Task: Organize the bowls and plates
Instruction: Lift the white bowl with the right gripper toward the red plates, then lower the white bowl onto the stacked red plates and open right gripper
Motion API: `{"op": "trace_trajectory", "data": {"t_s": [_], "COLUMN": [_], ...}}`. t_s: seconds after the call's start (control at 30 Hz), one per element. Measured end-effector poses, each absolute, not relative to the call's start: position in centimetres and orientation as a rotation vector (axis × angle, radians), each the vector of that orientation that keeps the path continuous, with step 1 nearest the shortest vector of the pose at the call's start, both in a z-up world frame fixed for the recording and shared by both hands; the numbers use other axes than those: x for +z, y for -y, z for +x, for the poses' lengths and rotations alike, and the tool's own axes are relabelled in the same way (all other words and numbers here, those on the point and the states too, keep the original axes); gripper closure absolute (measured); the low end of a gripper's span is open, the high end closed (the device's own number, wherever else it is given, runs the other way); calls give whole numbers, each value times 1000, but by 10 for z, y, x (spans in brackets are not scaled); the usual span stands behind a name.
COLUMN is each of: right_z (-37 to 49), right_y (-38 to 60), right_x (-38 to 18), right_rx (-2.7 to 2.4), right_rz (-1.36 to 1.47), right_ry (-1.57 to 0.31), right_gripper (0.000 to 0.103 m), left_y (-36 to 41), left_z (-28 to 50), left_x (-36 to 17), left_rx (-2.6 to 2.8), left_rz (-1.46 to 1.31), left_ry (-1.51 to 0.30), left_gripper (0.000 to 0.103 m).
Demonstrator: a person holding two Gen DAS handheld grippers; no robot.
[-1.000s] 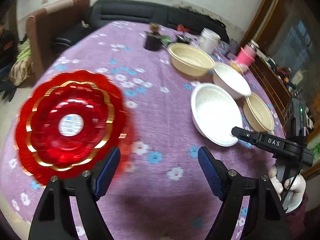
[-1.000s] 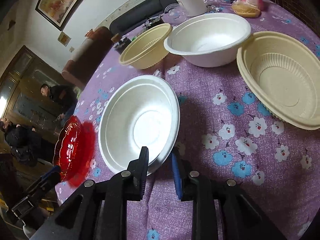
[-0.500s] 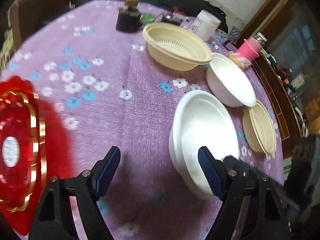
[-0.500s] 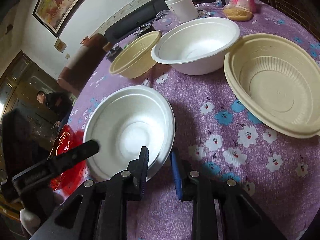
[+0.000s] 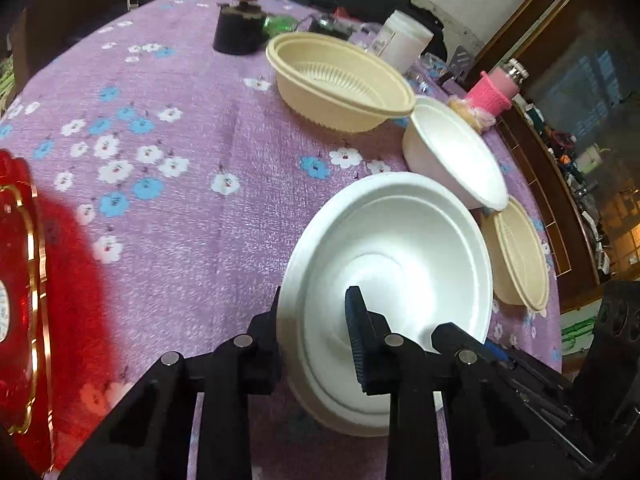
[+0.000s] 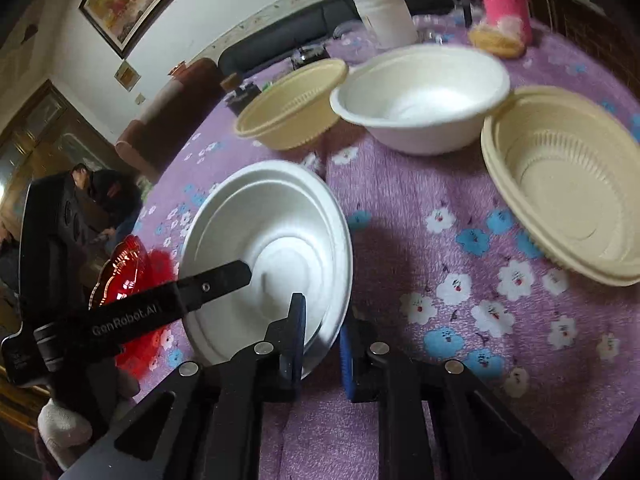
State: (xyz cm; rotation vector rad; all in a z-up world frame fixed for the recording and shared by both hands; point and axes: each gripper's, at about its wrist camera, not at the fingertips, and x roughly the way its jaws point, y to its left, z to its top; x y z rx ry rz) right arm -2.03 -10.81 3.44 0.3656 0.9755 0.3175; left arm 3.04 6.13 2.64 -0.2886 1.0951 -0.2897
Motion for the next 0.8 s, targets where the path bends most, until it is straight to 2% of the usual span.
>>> {"op": "trace_trajectory", "data": {"t_s": [0.2,0.43,0.57,0.8], "right_z": [-33,-32,-27,-7], "right_y": [83,-1,-60,-134], "right_x": [62,87,85,62], "right_rx": [379,546,627,684], "right_rz": [338,270,224,167], "right_ry": [-929,-912,-935,-1013], "right_gripper": [87,86,86,86], "left_y": [-98,-180,-229,-292], "left_z": [-4,-50,-62,-52], "left_x": [68,105,100,60], "left_rx": [-282,-111,-4,123], "left_rz": [-320,-310,-338,-408], "left_ry": [-993,-842,-828,-916], "left_gripper": [77,74,70,70]}}
